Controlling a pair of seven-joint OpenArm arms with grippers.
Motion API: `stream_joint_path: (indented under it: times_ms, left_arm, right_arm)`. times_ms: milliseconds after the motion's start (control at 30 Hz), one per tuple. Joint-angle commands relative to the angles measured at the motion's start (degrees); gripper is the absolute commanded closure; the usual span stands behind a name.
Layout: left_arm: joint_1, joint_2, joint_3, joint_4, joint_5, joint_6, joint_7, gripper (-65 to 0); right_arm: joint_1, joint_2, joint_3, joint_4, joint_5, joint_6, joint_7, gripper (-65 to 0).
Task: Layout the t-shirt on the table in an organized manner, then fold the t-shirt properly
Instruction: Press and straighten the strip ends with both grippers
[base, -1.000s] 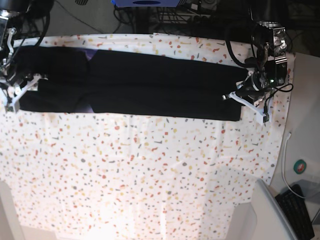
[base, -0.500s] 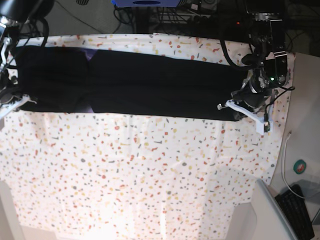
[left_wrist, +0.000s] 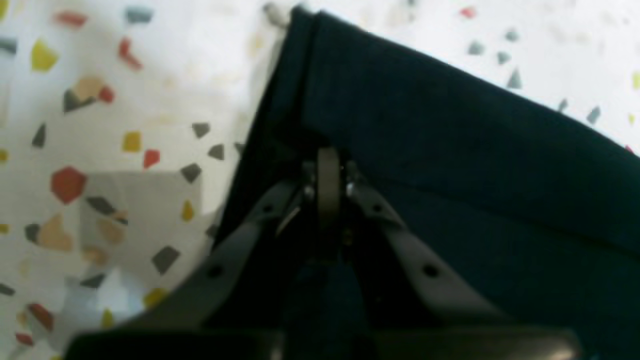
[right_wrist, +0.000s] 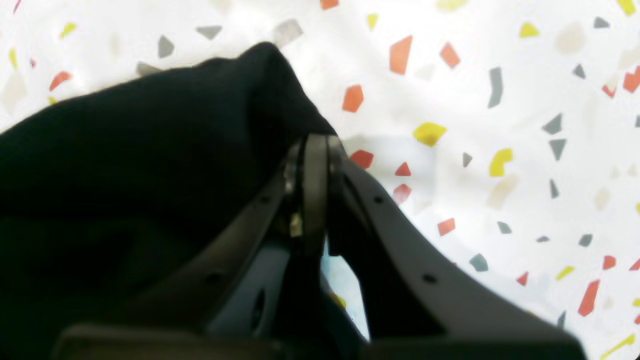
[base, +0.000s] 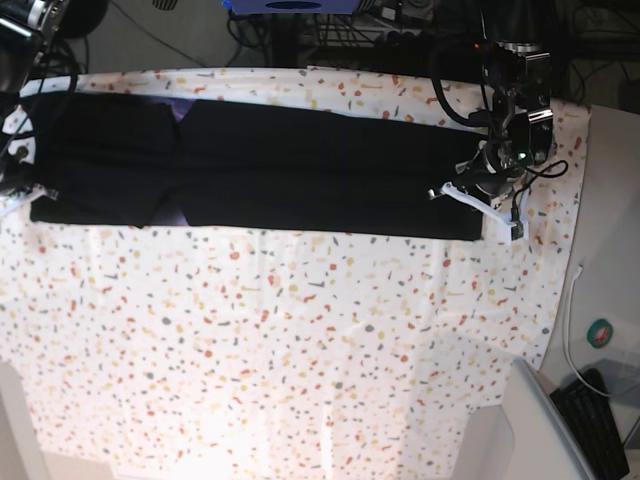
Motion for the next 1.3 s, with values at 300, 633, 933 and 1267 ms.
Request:
stream_joint_path:
  times_ms: [300,633,933,1267]
  left_arm:
    - [-0.6,0.2,-0.5,12.7,0.0,0.1,3.4,0.0]
    - [0.1,0.4,-0.9,9.6,0.0,0.1,2.5,0.0]
    - [7.9,-1.7,-11.6,23.5,-9.0,-1.7,4.1,0.0]
    - [5.9,-6.4,-18.1,5.4,-20.5,-21.6,3.8,-65.0]
  right_arm:
    - [-4.6,-1.9,0.2,25.5,0.1,-0.3,-9.6,0.0]
    - [-1.0,-3.5,-3.6,11.7,-0.1,-0.3,-5.3,0.0]
    - [-7.1,-5.7,-3.3,31.5,0.1,-0.2,-7.3,0.0]
    - [-9.8,-6.0,-5.5,35.6,0.1,-0.1,-7.3,0.0]
